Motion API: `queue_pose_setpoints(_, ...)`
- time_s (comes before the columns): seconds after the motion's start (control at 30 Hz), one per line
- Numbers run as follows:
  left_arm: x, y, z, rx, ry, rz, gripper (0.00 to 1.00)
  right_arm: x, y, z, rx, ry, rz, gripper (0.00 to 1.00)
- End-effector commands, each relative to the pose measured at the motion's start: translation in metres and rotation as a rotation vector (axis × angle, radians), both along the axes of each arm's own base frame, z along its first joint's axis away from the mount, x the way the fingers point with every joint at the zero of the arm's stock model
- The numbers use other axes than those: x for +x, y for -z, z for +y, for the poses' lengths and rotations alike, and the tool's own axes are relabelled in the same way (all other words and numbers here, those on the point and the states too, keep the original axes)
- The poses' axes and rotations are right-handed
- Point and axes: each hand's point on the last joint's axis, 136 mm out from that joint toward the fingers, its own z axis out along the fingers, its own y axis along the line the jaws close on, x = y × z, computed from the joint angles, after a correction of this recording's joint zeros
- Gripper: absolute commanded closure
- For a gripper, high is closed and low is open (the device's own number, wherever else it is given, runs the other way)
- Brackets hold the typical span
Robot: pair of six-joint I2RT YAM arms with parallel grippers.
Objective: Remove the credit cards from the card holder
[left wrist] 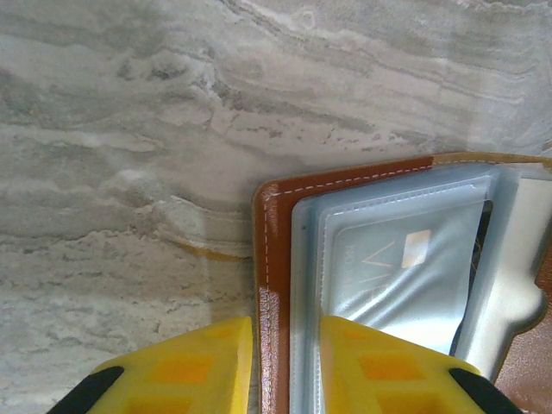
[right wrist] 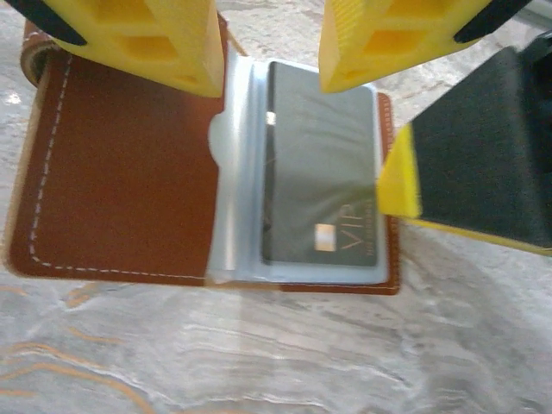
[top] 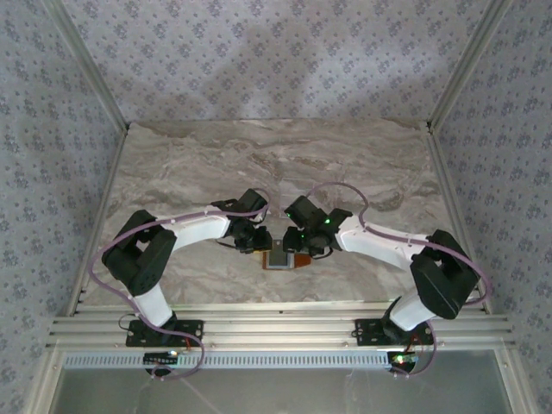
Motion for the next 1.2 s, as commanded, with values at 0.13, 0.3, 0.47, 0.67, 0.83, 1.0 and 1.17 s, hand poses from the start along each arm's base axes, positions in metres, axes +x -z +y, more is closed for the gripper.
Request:
queue_pose_setpoints(0.13, -0.009, 0.003, 0.003, 0.018, 0.012, 0.03, 0.72, 0.004, 0.034, -0.017, -0.066, 0.017, 0.046, 0.69)
queue_pose_setpoints(0.3, -0.009, 0.005, 0.002, 0.015, 0.011, 0.037, 0.72, 0.007, 0.051, -0.02, -0.099, 0.009, 0.065, 0.72)
queue_pose_setpoints(0.47, -0.011, 0.009, 0.005, 0.027, 0.01, 0.044, 0.72, 0.011, 0.06, -0.026, -0.152, 0.005, 0.065, 0.73)
queue_pose_setpoints(0.67, -0.011, 0.005, 0.006, 0.028, 0.003, 0.036, 0.73, 0.013, 0.053, -0.027, -0.186, -0.011, 0.049, 0.73)
queue_pose_setpoints(0.83, -0.006, -0.015, 0.006, 0.014, -0.003, -0.003, 0.73, 0.016, 0.024, -0.026, -0.206, -0.018, -0.011, 0.72)
queue_pose_setpoints(1.0, -0.005, -0.025, -0.001, -0.012, 0.012, -0.006, 0.73, 0.016, -0.001, -0.023, -0.202, -0.022, -0.057, 0.66)
queue_pose_setpoints(1.17, -0.007, -0.025, -0.012, -0.027, 0.036, 0.001, 0.74, 0.016, -0.016, -0.034, -0.293, -0.002, -0.099, 0.6)
